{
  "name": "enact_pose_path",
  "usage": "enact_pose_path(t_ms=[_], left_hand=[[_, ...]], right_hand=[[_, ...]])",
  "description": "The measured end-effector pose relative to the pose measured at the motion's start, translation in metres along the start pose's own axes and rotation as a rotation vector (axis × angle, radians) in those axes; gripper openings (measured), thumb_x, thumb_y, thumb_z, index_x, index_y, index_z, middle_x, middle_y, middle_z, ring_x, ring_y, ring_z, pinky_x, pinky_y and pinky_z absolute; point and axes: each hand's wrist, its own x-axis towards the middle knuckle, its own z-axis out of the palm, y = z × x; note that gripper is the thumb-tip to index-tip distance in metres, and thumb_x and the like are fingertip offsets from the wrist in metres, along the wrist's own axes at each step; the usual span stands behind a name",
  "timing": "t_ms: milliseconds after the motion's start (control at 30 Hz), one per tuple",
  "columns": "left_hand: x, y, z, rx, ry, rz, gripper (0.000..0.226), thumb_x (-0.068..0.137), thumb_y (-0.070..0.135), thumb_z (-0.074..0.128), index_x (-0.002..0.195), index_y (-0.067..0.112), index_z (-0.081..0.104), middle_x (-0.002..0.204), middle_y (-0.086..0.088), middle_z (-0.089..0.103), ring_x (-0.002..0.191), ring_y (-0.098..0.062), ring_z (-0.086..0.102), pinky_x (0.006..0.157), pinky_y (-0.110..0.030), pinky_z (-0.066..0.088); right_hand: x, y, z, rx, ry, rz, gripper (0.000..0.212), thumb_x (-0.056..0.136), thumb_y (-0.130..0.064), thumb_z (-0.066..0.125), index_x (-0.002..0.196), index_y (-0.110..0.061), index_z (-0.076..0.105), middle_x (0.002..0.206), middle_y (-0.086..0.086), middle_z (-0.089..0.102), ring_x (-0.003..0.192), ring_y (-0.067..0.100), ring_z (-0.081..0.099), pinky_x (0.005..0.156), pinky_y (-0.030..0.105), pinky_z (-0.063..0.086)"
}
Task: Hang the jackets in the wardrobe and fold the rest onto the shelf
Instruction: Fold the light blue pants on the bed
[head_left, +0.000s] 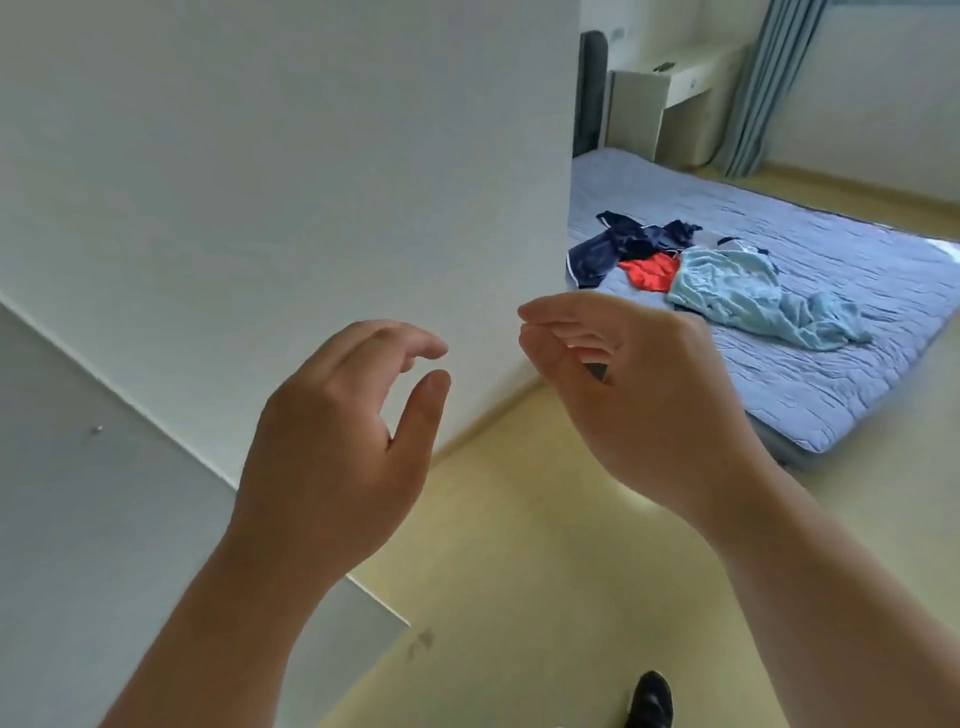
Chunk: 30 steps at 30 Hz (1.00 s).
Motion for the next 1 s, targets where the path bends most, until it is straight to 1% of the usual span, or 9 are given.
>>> enact_pose_path(t_ms=[200,300,367,433,533,667,733,867,1000], left_hand=[[0.076,0.054,0.107,-0.02,-0.136,0.036,0.017,0.1,0.03,0.058,0.112,0.026,0.069,0.107,0.016,0.066,0.093,0.002,0.06,0.079,-0.01,0.044],[0.118,0.08,0.161,-0.023,-0.177,0.055,0.015,0.099,0.031,0.06,0.11,0.026,0.069,0.104,0.017,0.065,0.08,0.006,0.056,0.07,-0.012,0.042],[0.145,0.096,0.194,-0.023,-0.2,0.062,0.014,0.098,0.029,0.062,0.109,0.025,0.069,0.103,0.015,0.065,0.074,0.002,0.053,0.066,-0.019,0.044],[0.169,0.108,0.225,-0.039,-0.236,0.068,0.013,0.096,0.028,0.064,0.108,0.025,0.07,0.101,0.014,0.065,0.077,-0.002,0.056,0.066,-0.022,0.045],[0.198,0.117,0.269,-0.062,-0.322,0.07,0.012,0.096,0.028,0.064,0.106,0.026,0.069,0.101,0.016,0.065,0.087,-0.004,0.063,0.067,-0.015,0.043],[0.244,0.116,0.333,-0.063,-0.387,0.113,0.011,0.096,0.025,0.065,0.105,0.025,0.07,0.102,0.017,0.066,0.088,-0.004,0.064,0.07,-0.011,0.041],[0.273,0.112,0.368,-0.092,-0.396,0.125,0.011,0.096,0.024,0.065,0.105,0.025,0.07,0.101,0.016,0.066,0.088,-0.004,0.065,0.07,-0.013,0.044],[0.335,0.104,0.444,-0.154,-0.399,0.173,0.01,0.095,0.024,0.065,0.104,0.023,0.07,0.1,0.015,0.066,0.085,-0.005,0.065,0.07,-0.02,0.048],[0.418,0.097,0.519,-0.17,-0.46,0.216,0.01,0.093,0.021,0.068,0.104,0.02,0.07,0.1,0.01,0.067,0.084,-0.014,0.067,0.075,-0.038,0.056]], right_hand=[[0.044,0.099,-0.079,0.003,0.062,0.071,0.019,0.097,-0.026,0.066,0.113,-0.022,0.076,0.101,-0.014,0.076,0.095,-0.006,0.068,0.091,0.032,0.057],[0.071,0.149,-0.116,0.0,0.076,0.132,0.017,0.096,-0.026,0.066,0.111,-0.024,0.076,0.1,-0.014,0.076,0.094,-0.007,0.068,0.091,0.03,0.057],[0.089,0.181,-0.139,-0.005,0.076,0.173,0.016,0.096,-0.027,0.066,0.109,-0.026,0.076,0.098,-0.016,0.076,0.093,-0.008,0.068,0.091,0.026,0.057],[0.106,0.21,-0.156,-0.017,0.07,0.212,0.016,0.096,-0.028,0.066,0.109,-0.027,0.076,0.097,-0.017,0.075,0.093,-0.01,0.067,0.089,0.02,0.055],[0.129,0.251,-0.175,-0.02,0.086,0.254,0.016,0.095,-0.029,0.066,0.107,-0.029,0.076,0.093,-0.022,0.073,0.091,-0.013,0.065,0.086,0.01,0.051],[0.166,0.31,-0.194,-0.064,0.097,0.31,0.015,0.095,-0.03,0.066,0.107,-0.032,0.075,0.087,-0.03,0.068,0.091,-0.015,0.064,0.084,0.008,0.051],[0.19,0.342,-0.203,-0.089,0.117,0.331,0.014,0.095,-0.03,0.066,0.106,-0.032,0.075,0.086,-0.032,0.068,0.09,-0.015,0.064,0.085,0.01,0.051],[0.246,0.402,-0.223,-0.185,0.154,0.367,0.016,0.095,-0.033,0.065,0.107,-0.031,0.075,0.095,-0.023,0.074,0.092,-0.011,0.066,0.091,0.022,0.055],[0.314,0.454,-0.25,-0.287,0.198,0.419,0.019,0.096,-0.03,0.064,0.11,-0.027,0.076,0.095,-0.019,0.074,0.091,-0.009,0.066,0.092,0.02,0.053]])
